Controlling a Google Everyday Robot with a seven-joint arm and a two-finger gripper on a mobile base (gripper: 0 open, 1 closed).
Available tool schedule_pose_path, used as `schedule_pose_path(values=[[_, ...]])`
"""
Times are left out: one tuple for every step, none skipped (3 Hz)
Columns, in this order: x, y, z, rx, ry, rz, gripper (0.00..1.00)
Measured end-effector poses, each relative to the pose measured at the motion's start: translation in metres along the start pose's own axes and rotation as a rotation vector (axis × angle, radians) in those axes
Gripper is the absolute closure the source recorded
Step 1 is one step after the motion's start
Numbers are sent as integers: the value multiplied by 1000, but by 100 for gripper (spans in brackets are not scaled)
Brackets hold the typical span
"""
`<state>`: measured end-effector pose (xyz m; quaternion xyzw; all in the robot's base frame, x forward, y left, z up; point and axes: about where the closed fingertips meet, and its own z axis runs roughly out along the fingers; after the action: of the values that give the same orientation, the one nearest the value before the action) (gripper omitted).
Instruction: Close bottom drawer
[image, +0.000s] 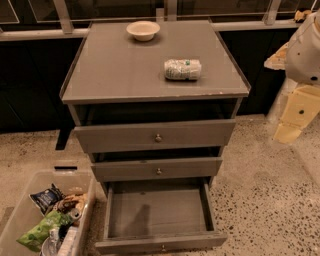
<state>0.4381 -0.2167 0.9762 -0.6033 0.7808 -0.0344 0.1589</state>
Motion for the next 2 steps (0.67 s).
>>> schedule_pose_path(values=[[10,-4,-3,9,-10,15,0],[64,-10,2,28,-53,84,0]])
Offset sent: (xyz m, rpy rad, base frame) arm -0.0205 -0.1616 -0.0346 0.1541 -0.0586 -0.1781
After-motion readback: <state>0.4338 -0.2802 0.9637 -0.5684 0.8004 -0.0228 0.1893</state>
